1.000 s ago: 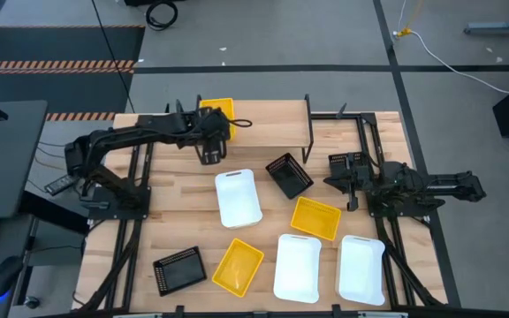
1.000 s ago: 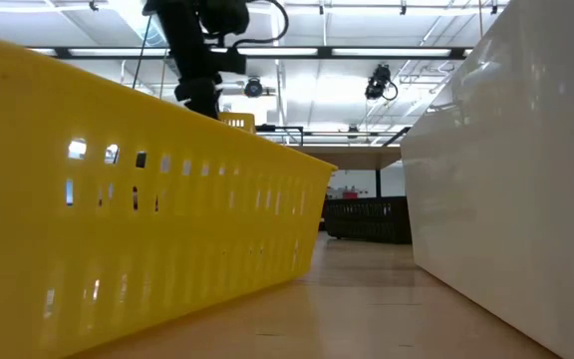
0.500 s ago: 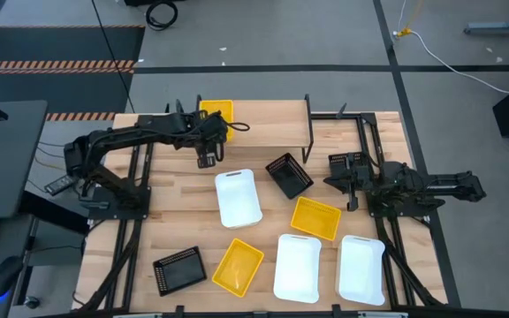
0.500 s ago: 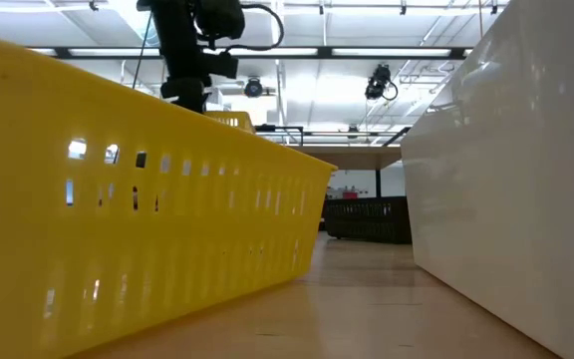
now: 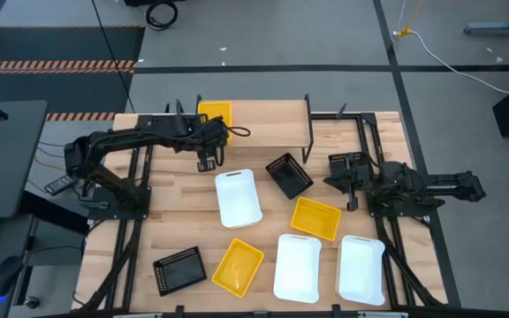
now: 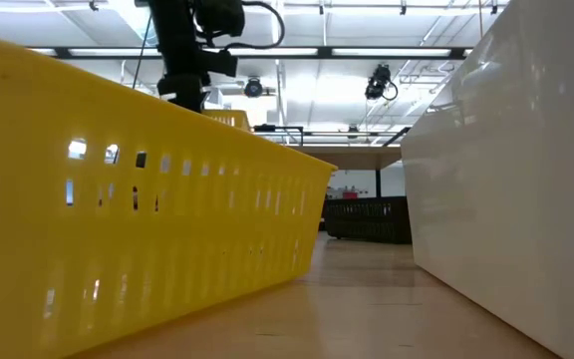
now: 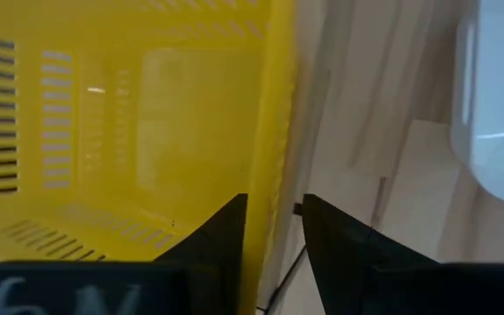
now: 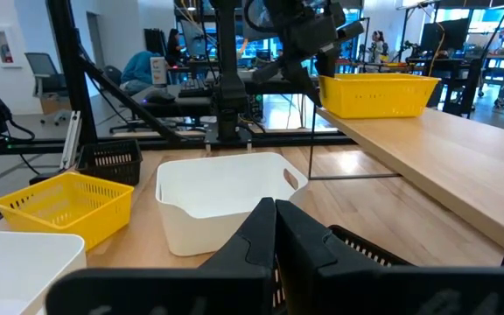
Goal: Stack baskets on shelf by color
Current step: Put the left yellow basket on the shelf
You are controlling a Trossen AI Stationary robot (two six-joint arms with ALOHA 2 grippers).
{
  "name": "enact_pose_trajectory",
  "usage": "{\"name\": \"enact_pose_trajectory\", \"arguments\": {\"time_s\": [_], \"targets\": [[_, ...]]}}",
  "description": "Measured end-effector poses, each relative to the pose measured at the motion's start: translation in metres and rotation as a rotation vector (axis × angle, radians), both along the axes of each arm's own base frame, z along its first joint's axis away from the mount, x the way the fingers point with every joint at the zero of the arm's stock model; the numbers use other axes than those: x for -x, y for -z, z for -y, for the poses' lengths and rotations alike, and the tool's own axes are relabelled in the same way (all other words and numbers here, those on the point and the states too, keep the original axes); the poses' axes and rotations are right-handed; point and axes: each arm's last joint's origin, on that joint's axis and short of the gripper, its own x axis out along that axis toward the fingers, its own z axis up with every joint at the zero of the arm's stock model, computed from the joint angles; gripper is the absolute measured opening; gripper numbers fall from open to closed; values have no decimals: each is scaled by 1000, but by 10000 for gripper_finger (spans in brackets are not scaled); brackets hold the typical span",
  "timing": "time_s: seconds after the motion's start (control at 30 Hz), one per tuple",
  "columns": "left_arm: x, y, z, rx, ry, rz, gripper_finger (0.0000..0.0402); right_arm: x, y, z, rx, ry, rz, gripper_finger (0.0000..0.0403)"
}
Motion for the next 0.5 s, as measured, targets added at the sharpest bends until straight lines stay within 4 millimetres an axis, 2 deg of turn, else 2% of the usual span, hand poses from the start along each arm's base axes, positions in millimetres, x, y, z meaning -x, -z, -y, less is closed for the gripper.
{"name": "enact_pose_trajectory", "arguments": {"time_s": [0.5], "targets": [[2, -1, -2, -62, -20, -23, 117, 0, 0, 0, 0, 0, 0, 13]]}}
